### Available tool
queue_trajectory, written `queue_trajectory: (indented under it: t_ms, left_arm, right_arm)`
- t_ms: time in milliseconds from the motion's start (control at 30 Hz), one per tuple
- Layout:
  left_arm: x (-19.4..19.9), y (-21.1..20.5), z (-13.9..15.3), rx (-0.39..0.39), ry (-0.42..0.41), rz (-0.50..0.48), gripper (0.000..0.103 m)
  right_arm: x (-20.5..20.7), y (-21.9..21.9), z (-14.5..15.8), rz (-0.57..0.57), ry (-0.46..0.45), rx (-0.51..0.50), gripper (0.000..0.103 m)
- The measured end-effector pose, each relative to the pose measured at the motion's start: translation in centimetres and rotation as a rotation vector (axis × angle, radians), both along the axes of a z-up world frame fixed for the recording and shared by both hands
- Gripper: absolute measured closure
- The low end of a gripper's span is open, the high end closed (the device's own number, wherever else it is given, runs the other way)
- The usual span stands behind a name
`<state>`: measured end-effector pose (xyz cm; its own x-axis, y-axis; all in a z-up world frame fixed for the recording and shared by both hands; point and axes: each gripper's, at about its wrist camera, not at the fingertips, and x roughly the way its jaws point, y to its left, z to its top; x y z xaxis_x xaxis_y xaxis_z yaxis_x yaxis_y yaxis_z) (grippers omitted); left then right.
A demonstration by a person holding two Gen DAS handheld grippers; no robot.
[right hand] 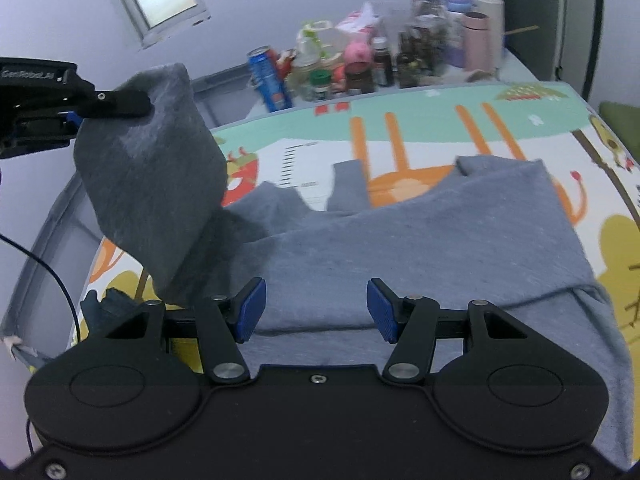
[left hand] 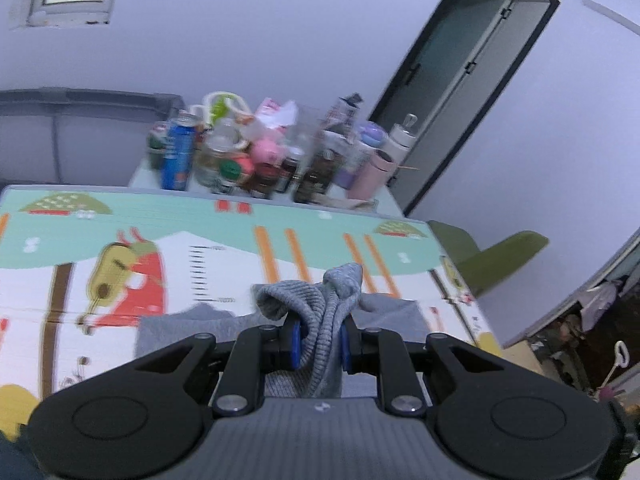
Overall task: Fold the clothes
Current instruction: 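Lift the sleeve cuff high with the left gripper, then lay the sleeve across the body with the left gripper and open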
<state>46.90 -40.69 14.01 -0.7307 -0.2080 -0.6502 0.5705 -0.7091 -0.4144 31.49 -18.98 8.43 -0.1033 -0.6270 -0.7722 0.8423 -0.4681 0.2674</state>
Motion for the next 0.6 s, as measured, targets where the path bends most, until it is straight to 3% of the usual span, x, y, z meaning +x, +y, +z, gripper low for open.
queue_trajectory:
  t_ms: [333, 600]
  left_arm:
    - [-9.5, 5.5, 0.8, 0.038, 0.022, -0.072, 0.083]
    - [-18.1, 7.8, 0.1, 0.074, -0.013, -0.124, 0.082]
  right_arm:
    - [-6.8, 5.9, 0.4, -0.089, -0.021, -0.025, 0.049]
    - [-12.1, 9.8, -1.0, -0.159, -0.057, -0.023, 0.049]
